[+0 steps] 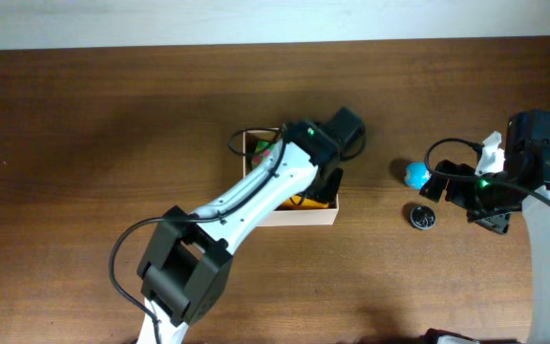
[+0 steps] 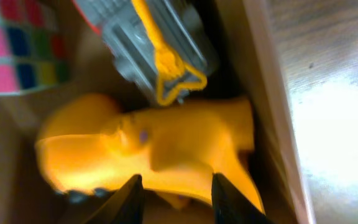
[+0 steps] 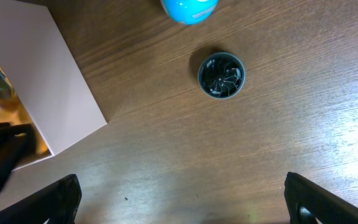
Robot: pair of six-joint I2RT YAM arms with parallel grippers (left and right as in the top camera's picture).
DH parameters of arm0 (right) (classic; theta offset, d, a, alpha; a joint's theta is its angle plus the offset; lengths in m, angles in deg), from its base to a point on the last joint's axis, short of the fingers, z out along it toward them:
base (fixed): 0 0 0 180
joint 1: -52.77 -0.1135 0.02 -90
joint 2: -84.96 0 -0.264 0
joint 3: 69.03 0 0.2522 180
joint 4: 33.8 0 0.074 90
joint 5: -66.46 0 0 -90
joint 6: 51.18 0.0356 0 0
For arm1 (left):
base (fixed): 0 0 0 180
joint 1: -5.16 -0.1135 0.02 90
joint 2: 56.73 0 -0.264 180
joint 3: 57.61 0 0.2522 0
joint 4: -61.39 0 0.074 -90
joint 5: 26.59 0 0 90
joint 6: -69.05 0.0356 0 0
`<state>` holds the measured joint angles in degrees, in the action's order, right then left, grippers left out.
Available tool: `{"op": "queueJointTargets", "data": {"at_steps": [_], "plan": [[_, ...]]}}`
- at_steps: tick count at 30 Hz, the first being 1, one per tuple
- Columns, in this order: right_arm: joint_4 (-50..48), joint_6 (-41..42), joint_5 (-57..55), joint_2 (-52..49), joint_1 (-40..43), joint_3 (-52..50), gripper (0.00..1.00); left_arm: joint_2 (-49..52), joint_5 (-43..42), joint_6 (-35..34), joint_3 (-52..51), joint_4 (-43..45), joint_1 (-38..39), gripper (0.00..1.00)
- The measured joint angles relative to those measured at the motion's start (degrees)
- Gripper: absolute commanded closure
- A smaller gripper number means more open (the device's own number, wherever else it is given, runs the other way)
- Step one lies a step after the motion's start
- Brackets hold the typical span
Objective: Pack container
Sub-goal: 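Lower the yellow toy into the box with the left gripper and release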
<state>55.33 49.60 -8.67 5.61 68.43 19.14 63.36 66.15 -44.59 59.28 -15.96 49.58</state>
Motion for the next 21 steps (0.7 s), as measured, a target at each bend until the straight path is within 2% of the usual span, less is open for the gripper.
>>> {"op": "queueJointTargets", "data": {"at_steps": [5, 11, 13, 18, 21], "plan": [[0.0, 0.0, 0.0, 0.0, 0.0, 0.0, 0.02, 0.0, -0.9, -0.5, -7.0, 5.2, 0.2, 0.63], [-0.1, 0.0, 0.0, 0.0, 0.0, 0.0, 0.01, 0.0, -0.9, -0.6, -6.6, 5.4, 0.0, 0.62], [-0.2, 0.0, 0.0, 0.0, 0.0, 0.0, 0.01, 0.0, -0.9, -0.6, -5.1, 4.0, -0.3, 0.56], [-0.2, 0.0, 0.0, 0.0, 0.0, 0.0, 0.01, -0.8, -0.9, -0.8, 1.4, -0.3, -1.1, 0.24], [-0.9, -0.1, 0.0, 0.0, 0.0, 0.0, 0.01, -3.1, -0.9, -0.8, 5.7, -3.6, -1.4, 0.15]]}}
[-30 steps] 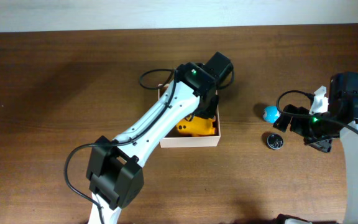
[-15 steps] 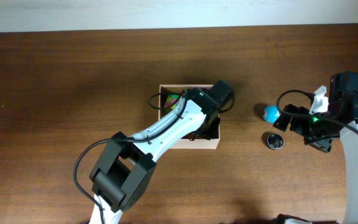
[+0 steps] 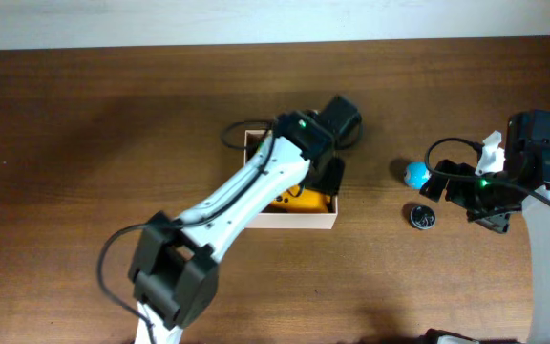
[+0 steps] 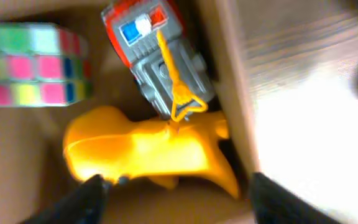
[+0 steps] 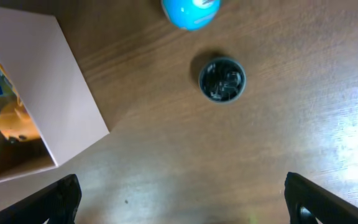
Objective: Pack container
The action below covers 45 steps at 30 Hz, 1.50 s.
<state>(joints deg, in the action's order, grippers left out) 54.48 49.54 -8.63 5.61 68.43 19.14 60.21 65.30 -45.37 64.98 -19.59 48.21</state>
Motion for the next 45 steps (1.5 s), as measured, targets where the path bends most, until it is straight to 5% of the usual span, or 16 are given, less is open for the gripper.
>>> {"op": "queueJointTargets", "data": {"at_steps": [4, 9, 26, 37, 45], "plan": [[-2.3, -1.0, 1.7, 0.0, 0.0, 0.0, 0.01, -4.7, 0.2, 0.0, 4.5, -3.0, -0.1, 0.02], [-7.6, -4.8, 3.4, 0.0, 0.0, 0.0, 0.01, -11.5, 2.8, 0.2, 6.7, -6.2, -4.1, 0.01], [-22.2, -8.1, 1.0, -20.9, -0.5, 0.1, 0.06, -17.0, 6.8, 0.2, 7.1, -16.0, -41.3, 0.01], [-28.0, -8.2, -10.9, -29.4, -9.2, 0.1, 0.02, -17.0, 6.7, 0.2, 7.1, -16.2, -44.2, 0.01], [-30.2, -7.6, -15.4, -32.5, -9.2, 0.1, 0.14, -17.0, 6.7, 0.2, 7.1, -16.2, -44.2, 0.01]]}}
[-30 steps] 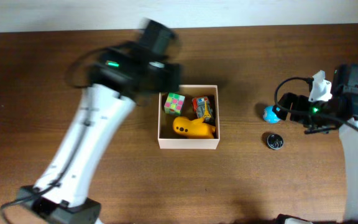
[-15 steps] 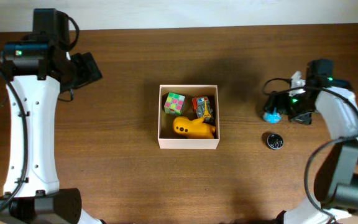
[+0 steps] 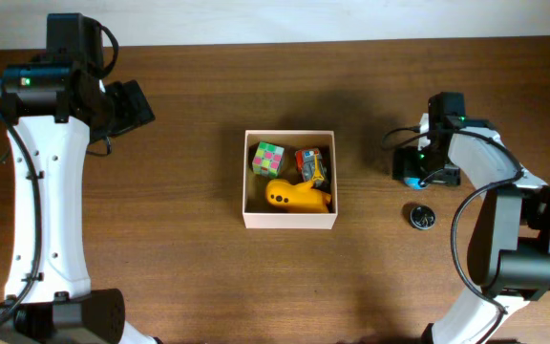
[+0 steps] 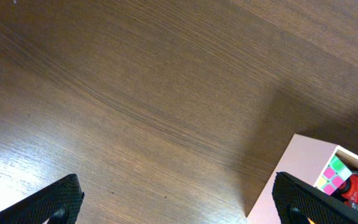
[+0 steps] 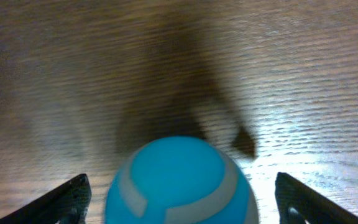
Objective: Pack container
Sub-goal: 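Grasp the blue ball with the right gripper, then carry the blue ball into the box with the right gripper and release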
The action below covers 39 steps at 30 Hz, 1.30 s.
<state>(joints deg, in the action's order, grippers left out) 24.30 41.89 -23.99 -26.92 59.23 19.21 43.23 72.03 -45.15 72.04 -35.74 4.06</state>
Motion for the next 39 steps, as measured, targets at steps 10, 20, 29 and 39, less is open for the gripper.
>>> {"op": "queueJointTargets", "data": {"at_steps": [10, 20, 29, 39], "plan": [[-2.4, 0.0, -0.6, -1.0, 0.3, 0.0, 0.44, 0.0, 0.0, 0.0, 0.0, 0.0, 0.0, 0.01], [10.3, 0.1, 0.5, -0.4, -0.7, 7.4, 0.50, 0.0, 0.0, 0.0, 0.0, 0.0, 0.0, 0.01], [18.4, 0.2, 3.8, 12.6, -15.3, 22.6, 0.49, 0.0, 0.0, 0.0, 0.0, 0.0, 0.0, 0.01], [8.9, 2.6, 5.9, 9.4, -32.8, 23.6, 0.49, 0.0, 0.0, 0.0, 0.0, 0.0, 0.0, 0.01]]}}
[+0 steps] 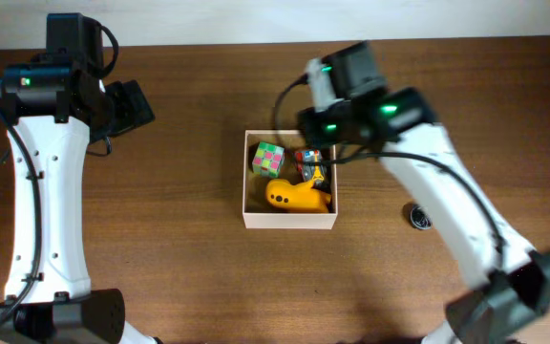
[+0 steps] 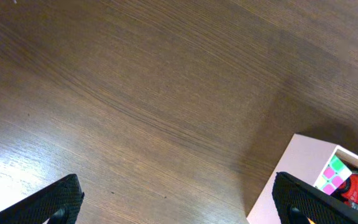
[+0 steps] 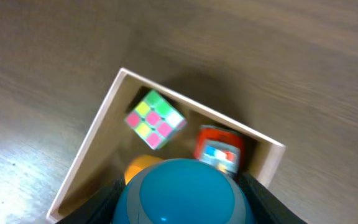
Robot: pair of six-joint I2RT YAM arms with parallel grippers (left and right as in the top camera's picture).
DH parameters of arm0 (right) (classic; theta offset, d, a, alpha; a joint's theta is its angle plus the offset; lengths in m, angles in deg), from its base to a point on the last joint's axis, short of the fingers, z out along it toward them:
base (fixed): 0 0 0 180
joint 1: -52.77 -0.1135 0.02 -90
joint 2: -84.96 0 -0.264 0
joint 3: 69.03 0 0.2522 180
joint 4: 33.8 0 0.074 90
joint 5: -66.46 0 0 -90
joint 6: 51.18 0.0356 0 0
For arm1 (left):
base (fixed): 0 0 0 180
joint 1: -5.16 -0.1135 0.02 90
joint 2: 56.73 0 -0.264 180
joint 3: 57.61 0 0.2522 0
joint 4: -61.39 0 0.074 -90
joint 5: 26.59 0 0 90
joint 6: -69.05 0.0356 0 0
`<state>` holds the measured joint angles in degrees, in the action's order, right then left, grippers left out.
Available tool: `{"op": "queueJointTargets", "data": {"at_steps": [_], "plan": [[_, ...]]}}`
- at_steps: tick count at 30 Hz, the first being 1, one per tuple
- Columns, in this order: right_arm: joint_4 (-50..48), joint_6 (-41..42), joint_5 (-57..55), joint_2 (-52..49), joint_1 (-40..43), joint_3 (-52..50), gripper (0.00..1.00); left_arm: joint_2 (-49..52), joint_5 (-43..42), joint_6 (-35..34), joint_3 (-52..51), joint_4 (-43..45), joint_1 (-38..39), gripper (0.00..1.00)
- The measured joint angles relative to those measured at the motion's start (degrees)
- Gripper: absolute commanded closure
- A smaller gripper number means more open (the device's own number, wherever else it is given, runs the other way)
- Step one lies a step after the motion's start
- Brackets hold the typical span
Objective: Pack container
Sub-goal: 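Carry the blue ball into the box with the right gripper and release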
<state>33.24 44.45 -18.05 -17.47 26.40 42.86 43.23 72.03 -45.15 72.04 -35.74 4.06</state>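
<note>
A pale open box (image 1: 289,221) stands mid-table, holding a coloured puzzle cube (image 1: 268,159), a red and grey toy car (image 1: 311,164) and a yellow toy (image 1: 299,198). My right gripper (image 3: 182,193) is shut on a blue ball (image 3: 182,186) and holds it above the box (image 3: 84,158), over the yellow toy (image 3: 140,167), with the cube (image 3: 155,119) and car (image 3: 219,148) beyond it. The arm hides the ball in the overhead view. Far to the left my left gripper (image 2: 179,205) hangs open over bare table with nothing between its fingers.
A small black round thing (image 1: 420,216) lies on the table right of the box. The right arm (image 1: 428,162) stretches across the table's right half to the box. The table's far edge runs along the top of the overhead view.
My right gripper stood open astride the blue ball on the table right of the box. Now it is shut on the ball and holds it over the box. The left arm has not moved.
My left gripper was low in the box with its fingers at the yellow toy, then open above it with the toy lying in the box. Later it was at the far left while the right gripper straddled the ball. Now the ball is held over the box.
</note>
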Motion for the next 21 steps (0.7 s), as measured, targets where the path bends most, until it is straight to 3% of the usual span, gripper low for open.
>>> {"op": "queueJointTargets", "data": {"at_steps": [1, 3, 9, 12, 17, 18, 21], "plan": [[-0.6, 0.2, -0.1, -1.6, -0.7, 0.0, 0.48, 0.0, 0.0, 0.0, 0.0, 0.0, 0.0, 0.01], [-1.4, 0.4, -0.2, -5.4, -1.6, -0.2, 0.36, 0.0, 0.0, 0.0, 0.0, 0.0, 0.0, 0.01], [-2.3, 0.7, -1.0, -13.9, -1.7, -0.9, 0.21, 0.0, 0.0, 0.0, 0.0, 0.0, 0.0, 0.01], [-3.3, 0.5, -0.9, -14.1, -1.7, -0.9, 0.19, 0.0, 0.0, 0.0, 0.0, 0.0, 0.0, 0.01], [-3.0, 0.5, -0.9, -13.4, -1.7, -0.9, 0.34, 0.0, 0.0, 0.0, 0.0, 0.0, 0.0, 0.01], [-2.6, 0.4, -0.9, -13.2, -1.7, -0.9, 0.40, 0.0, 0.0, 0.0, 0.0, 0.0, 0.0, 0.01], [-1.9, 0.4, -0.5, -12.3, -1.7, -0.8, 0.73, 0.0, 0.0, 0.0, 0.0, 0.0, 0.0, 0.01]]}}
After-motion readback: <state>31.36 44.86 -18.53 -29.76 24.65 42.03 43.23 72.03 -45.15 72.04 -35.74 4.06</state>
